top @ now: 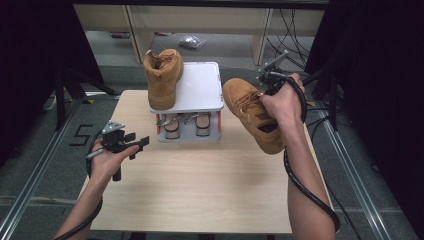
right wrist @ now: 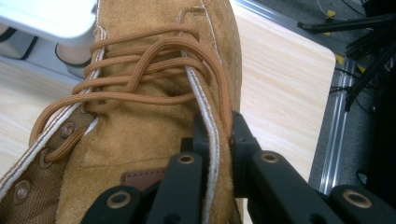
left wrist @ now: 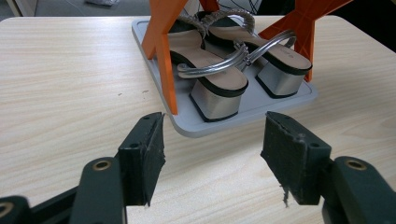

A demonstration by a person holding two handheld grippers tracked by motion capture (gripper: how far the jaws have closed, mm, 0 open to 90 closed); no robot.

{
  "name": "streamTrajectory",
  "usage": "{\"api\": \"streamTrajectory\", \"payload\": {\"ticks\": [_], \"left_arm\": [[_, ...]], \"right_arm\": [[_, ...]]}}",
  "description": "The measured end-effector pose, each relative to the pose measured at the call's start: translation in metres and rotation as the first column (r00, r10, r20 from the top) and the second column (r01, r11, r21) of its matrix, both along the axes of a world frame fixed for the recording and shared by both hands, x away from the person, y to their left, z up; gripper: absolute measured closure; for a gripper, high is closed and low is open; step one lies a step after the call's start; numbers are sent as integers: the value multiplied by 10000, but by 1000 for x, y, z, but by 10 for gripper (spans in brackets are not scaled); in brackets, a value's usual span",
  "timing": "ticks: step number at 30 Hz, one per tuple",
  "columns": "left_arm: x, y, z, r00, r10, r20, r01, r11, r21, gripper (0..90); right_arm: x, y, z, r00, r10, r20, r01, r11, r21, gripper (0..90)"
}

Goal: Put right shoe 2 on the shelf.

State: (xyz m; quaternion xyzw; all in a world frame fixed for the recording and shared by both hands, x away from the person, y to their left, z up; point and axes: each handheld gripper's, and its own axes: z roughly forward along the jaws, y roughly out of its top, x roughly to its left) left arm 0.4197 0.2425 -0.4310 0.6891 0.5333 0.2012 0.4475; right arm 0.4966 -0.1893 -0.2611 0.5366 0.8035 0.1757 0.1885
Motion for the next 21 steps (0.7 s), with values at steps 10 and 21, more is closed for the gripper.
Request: {"api": "streamTrajectory", "payload": {"ticks": [10,21], "left_arm": [[1,1,-2,10000,-53,18,53,10000,-32,381],[1,1,1,10000,-48,2,48,10000,57,382]], "right_arm": [[10,9,19,9994,-127,317,139,9992,-371,855],[21,21,29,9981,-122,607,144,9993,-347,854]]}}
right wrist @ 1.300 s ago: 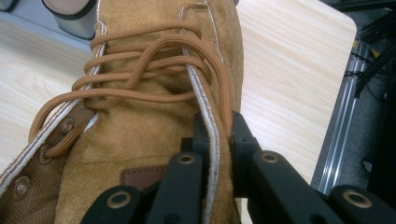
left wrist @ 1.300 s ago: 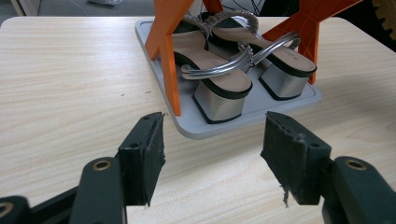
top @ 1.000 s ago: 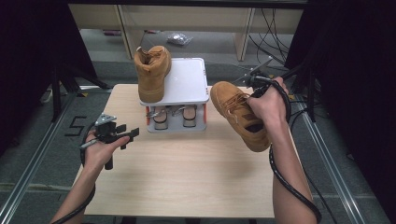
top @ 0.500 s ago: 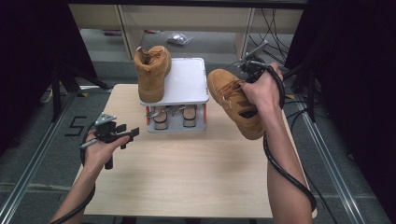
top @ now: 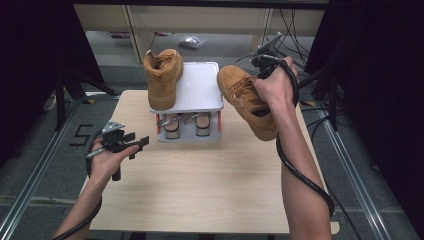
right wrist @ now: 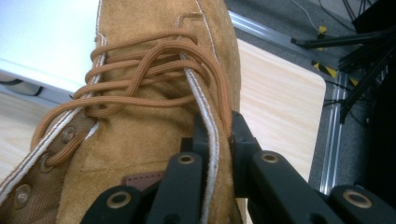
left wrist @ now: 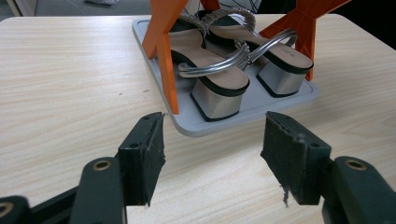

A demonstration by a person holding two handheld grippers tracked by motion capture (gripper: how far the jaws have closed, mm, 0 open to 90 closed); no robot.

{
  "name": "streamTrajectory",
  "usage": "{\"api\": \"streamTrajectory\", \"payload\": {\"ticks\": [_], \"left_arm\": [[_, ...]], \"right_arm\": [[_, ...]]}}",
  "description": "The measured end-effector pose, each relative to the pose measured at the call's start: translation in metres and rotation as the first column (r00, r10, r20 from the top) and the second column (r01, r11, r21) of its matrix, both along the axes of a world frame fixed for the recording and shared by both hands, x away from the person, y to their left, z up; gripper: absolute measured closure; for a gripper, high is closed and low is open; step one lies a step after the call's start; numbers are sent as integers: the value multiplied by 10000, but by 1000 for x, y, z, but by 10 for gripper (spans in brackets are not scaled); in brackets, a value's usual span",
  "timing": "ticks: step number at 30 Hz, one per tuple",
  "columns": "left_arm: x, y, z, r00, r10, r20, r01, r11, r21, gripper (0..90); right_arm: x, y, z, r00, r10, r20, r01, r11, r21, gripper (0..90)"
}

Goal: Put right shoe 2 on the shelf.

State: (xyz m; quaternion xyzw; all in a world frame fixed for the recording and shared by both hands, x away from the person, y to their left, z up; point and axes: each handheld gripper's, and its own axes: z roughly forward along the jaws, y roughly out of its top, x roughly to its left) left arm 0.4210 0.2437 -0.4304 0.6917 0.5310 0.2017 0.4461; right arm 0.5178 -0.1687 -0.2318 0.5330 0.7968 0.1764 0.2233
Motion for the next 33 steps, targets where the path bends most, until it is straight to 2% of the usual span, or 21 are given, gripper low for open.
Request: {"api": "streamTrajectory", "payload": {"ticks": [9,15,23,33], "left_arm": [[0,1,-1,10000,-19,27,19,9999,-100,382],[0,3,-1,10000,28,57,-27,10000,-80,382],[0,2,-2,10000,22,-6,-22,10000,-69,381],[-1,5,-3,10000,59,-32,-59,10000,-76,381]], "right_arm": [[8,16,9,9994,97,342,-101,9999,119,855],[15,25,13,9991,164,404,-174,9996,228,854],[28,39,18,9996,176,201,-184,9991,378,854],[44,59,14,9997,195,-138,-189,9991,386,854]]}}
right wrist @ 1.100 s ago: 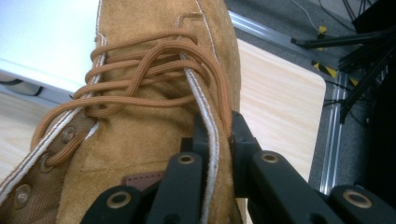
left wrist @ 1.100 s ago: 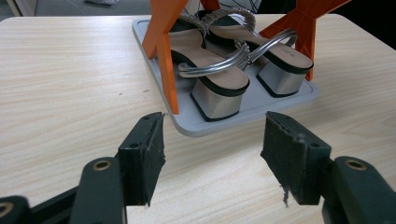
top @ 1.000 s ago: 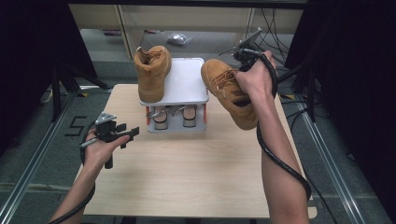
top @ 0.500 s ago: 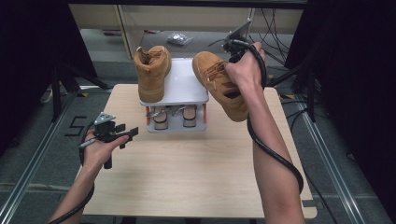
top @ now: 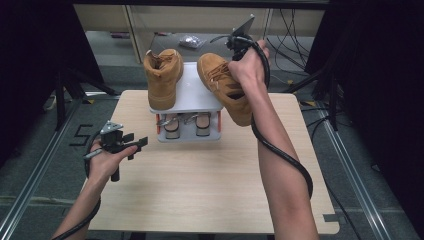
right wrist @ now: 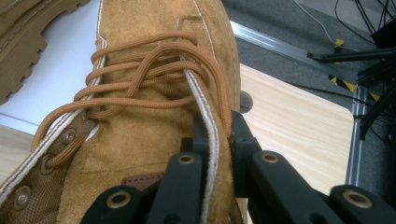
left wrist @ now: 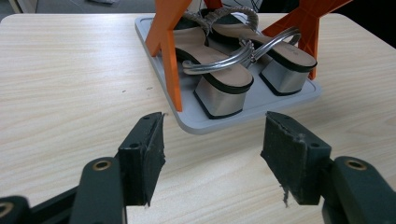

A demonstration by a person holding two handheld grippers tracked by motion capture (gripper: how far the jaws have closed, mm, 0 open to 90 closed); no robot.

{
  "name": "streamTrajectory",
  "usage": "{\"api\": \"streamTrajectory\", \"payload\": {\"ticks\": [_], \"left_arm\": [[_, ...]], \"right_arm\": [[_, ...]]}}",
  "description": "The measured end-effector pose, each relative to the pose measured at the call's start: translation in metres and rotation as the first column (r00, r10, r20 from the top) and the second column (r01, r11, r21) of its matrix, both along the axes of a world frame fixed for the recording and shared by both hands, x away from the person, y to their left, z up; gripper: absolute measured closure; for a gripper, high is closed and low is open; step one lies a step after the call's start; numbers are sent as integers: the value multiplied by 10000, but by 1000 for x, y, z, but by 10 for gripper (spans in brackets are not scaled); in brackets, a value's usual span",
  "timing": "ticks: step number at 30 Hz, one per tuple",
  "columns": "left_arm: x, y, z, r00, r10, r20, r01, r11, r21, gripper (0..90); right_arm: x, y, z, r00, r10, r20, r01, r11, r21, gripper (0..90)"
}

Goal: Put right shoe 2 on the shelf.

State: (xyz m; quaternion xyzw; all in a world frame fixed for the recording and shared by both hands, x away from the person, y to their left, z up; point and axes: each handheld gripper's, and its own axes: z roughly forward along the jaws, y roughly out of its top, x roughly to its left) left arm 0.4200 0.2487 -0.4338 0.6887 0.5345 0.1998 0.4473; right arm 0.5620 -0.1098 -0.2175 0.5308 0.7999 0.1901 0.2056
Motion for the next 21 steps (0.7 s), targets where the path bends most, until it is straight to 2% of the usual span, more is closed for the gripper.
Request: {"api": "streamTrajectory", "payload": {"ticks": [8,14,21], "left_arm": [[0,1,-2,10000,0,-20,0,10000,-16,381],[0,2,-3,10000,31,-70,-30,10000,38,381],[0,1,-3,10000,14,-65,-14,10000,-19,381]], "right_arm": [[8,15,1,9999,7,-156,-6,10000,22,851],[15,16,3,9990,-166,-427,173,9997,156,851],[19,15,7,9989,-224,-402,235,9993,280,851]]}}
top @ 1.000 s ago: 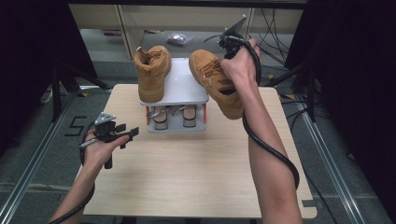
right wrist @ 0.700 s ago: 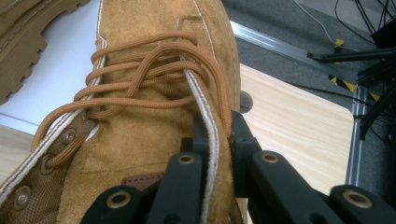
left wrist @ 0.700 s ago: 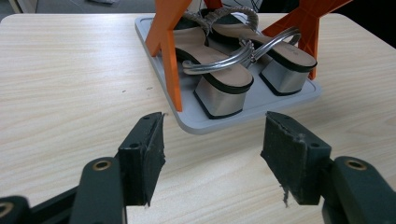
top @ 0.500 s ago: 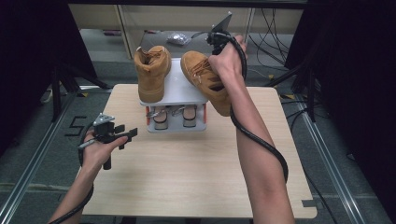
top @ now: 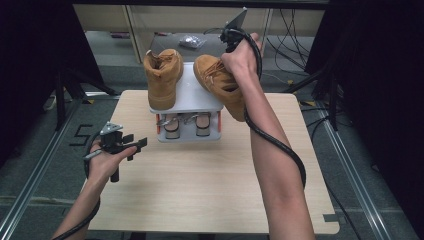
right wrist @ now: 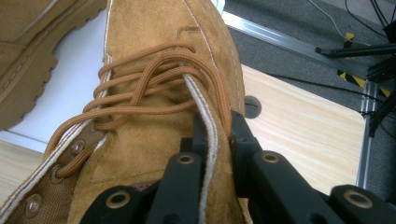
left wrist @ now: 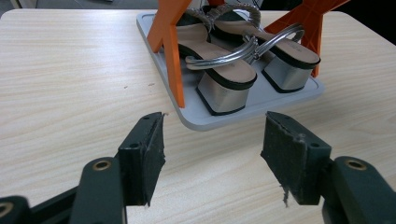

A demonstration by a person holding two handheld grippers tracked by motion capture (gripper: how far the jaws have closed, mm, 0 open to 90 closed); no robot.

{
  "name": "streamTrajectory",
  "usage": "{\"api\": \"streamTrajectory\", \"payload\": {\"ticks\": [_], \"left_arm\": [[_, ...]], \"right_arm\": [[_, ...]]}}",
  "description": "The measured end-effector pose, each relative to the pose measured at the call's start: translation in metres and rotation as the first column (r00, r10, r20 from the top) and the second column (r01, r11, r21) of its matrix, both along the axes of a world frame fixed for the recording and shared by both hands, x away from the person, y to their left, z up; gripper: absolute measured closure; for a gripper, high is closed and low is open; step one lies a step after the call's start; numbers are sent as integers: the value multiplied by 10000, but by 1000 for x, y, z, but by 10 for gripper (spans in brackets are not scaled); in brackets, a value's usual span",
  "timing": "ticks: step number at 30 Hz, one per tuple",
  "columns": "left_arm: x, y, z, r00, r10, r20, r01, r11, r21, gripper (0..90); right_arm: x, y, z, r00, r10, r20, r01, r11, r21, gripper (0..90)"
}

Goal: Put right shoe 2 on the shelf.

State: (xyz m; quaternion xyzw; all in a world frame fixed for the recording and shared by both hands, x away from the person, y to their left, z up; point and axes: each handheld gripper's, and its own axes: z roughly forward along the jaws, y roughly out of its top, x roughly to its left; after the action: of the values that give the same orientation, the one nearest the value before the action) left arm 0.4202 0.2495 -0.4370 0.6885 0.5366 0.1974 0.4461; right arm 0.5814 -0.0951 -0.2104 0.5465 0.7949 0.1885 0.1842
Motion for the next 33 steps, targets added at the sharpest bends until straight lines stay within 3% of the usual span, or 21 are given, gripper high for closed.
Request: {"api": "streamTrajectory", "payload": {"ticks": [7,8,9,14,17,22,26,27,28,32,33], "left_arm": [[0,-2,1,10000,-19,-3,19,10000,17,381],[0,-2,1,10000,-42,3,42,10000,2,381],[-1,-2,1,10000,-46,19,46,10000,-1,381],[-1,1,0,10000,19,-15,-19,10000,10,381],[-1,2,-1,10000,6,3,-6,10000,-32,382],[-3,4,-1,10000,52,6,-52,10000,-28,381],[-3,6,-2,9999,97,-49,-98,10000,-20,382],[-3,6,-3,9999,94,-44,-95,10000,-32,382],[-2,6,-3,10000,86,-45,-86,10000,-34,382],[-2,4,-4,10000,54,-58,-54,10000,-50,382],[-2,3,-4,10000,8,-30,-8,9999,-102,382]], "right_arm": [[2,4,3,9999,153,-50,-152,9995,267,853],[3,7,2,9998,-42,-201,52,9989,474,853],[5,7,1,9998,153,-132,-148,9991,386,853],[9,14,-2,9999,-54,-96,59,9986,521,851],[13,16,-5,9999,116,41,-118,9982,581,850],[19,19,-7,9996,-282,-69,286,9969,733,851],[23,16,-9,9991,-252,342,209,9923,1217,852],[24,17,-8,9983,-542,213,510,9901,1306,852],[25,16,-10,9990,-349,275,309,9905,1339,852],[28,18,-16,9982,-557,240,511,9854,1624,845],[29,18,-17,9986,-380,359,321,9879,1518,837]]}}
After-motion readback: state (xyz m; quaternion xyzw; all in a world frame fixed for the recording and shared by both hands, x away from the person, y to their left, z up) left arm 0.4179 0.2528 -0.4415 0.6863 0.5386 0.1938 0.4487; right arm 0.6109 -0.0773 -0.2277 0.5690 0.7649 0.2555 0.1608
